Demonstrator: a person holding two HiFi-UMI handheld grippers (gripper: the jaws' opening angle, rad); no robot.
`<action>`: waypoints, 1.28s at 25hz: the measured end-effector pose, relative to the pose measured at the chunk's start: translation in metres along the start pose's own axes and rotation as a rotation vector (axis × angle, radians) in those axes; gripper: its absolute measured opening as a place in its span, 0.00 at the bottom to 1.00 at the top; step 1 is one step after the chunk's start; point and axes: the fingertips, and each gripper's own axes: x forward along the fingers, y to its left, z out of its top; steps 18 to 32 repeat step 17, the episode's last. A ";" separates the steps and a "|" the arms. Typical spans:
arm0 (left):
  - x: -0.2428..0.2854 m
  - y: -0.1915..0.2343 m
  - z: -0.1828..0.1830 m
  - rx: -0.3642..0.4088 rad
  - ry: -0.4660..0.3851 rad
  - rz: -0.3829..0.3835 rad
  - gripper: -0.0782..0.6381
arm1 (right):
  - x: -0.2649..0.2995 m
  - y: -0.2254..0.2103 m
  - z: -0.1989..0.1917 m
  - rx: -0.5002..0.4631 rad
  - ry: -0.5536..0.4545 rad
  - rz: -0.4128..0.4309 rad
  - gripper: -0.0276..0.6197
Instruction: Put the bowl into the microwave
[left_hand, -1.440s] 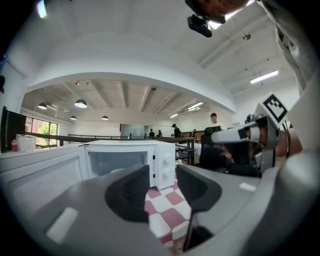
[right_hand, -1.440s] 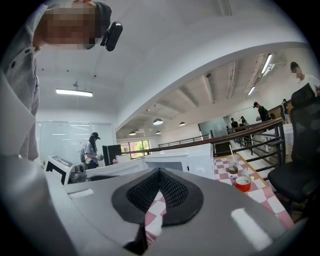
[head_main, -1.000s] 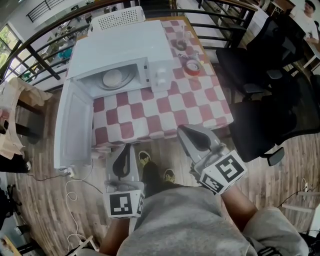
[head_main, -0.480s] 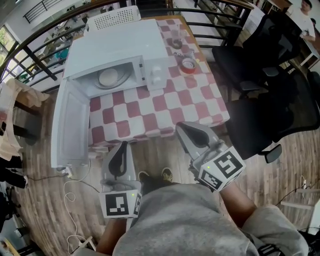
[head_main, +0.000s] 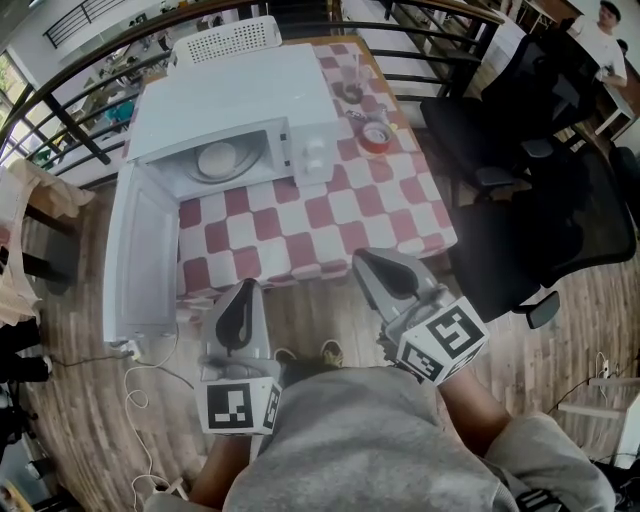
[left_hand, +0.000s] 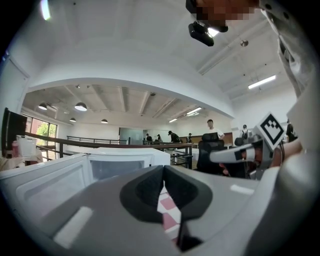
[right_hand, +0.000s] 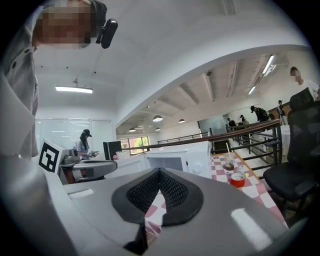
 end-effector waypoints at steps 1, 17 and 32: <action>0.000 0.001 0.001 -0.003 -0.003 0.002 0.13 | 0.000 0.000 0.000 0.001 0.001 -0.001 0.04; -0.010 0.010 -0.003 -0.032 -0.002 0.037 0.13 | 0.009 0.008 0.002 -0.002 0.006 0.019 0.04; -0.010 0.010 -0.003 -0.032 -0.002 0.037 0.13 | 0.009 0.008 0.002 -0.002 0.006 0.019 0.04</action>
